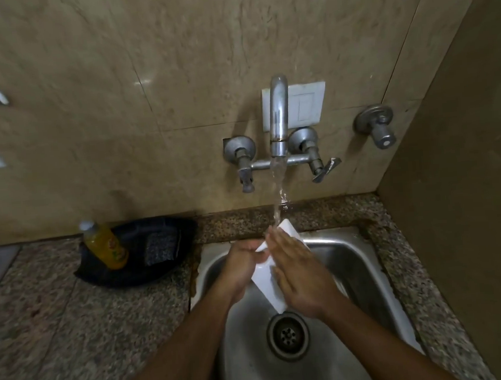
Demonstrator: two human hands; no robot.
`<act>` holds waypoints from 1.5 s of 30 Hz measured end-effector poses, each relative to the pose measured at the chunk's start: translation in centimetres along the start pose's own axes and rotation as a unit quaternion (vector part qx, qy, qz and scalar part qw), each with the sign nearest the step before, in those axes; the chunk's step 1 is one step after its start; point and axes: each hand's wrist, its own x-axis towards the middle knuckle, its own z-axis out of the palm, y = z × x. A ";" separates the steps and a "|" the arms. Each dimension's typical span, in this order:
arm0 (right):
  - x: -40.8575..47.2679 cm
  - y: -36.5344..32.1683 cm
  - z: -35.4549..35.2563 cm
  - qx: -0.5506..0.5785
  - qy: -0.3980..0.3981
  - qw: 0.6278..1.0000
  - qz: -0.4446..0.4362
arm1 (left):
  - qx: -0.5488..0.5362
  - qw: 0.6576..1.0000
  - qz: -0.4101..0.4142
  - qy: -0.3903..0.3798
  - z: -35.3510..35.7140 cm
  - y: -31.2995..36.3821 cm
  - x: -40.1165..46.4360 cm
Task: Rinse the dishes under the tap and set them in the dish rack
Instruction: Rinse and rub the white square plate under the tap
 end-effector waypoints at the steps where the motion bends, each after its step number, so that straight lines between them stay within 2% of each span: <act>1: 0.1 -0.1 -0.1 0.008 0.008 1.000 0.008 | -0.004 1.000 0.003 -0.002 0.0 -0.1 -0.1; 11: 0.1 -0.1 0.5 0.016 -0.003 0.999 -0.034 | -0.016 1.000 0.016 -0.003 -1.2 -0.3 -0.1; 15: 0.5 0.0 0.3 0.062 0.025 0.997 0.043 | -0.033 0.999 0.022 -0.001 -1.4 -1.2 -0.3; 18: 0.1 -0.5 0.3 0.050 0.013 0.999 -0.011 | -0.028 0.999 0.019 0.009 -1.8 -2.0 -0.3; 20: 0.3 0.9 0.5 0.164 0.055 0.979 0.105 | -0.054 0.998 0.017 0.003 -2.0 -2.2 -0.5; 22: 1.2 2.3 0.4 0.253 0.065 0.934 0.243 | -0.072 0.997 0.005 0.000 -2.2 -2.2 -0.6; 24: 1.7 2.6 0.4 0.309 0.046 0.913 0.263 | -0.045 0.999 -0.011 0.007 -2.4 -1.8 -0.6; 26: 1.7 2.1 -0.1 0.335 0.026 0.909 0.248 | 0.030 0.999 -0.008 0.029 -2.7 -1.4 -0.2; 28: 2.1 2.2 -0.5 0.321 0.002 0.922 0.217 | 0.079 0.997 0.005 0.011 -2.5 -0.7 0.0; 30: 2.6 2.0 -1.5 0.282 -0.023 0.941 0.183 | 0.029 0.999 0.020 -0.035 -2.0 -0.2 0.1; 32: 3.1 1.8 -2.1 0.208 -0.038 0.968 0.136 | -0.029 0.998 0.020 -0.045 -1.5 0.1 0.1; 34: 2.8 0.6 -2.0 0.066 -0.010 0.993 0.094 | -0.096 0.995 0.017 -0.016 -1.1 -0.1 0.1; 36: 2.1 -1.5 -1.7 0.006 0.032 0.999 0.034 | -0.122 0.992 0.022 0.020 -0.6 -0.4 0.1; 38: 1.4 -1.8 -0.8 0.020 0.028 0.999 0.023 | -0.108 0.993 0.027 0.050 0.0 -0.6 0.2; 41: 1.2 -1.3 -0.6 0.038 0.046 0.994 0.095 | -0.093 0.991 0.030 0.087 0.3 -0.8 0.4; 45: 0.9 -2.7 -0.3 0.049 0.032 0.998 0.037 | -0.074 0.993 0.021 0.088 0.5 -1.0 0.4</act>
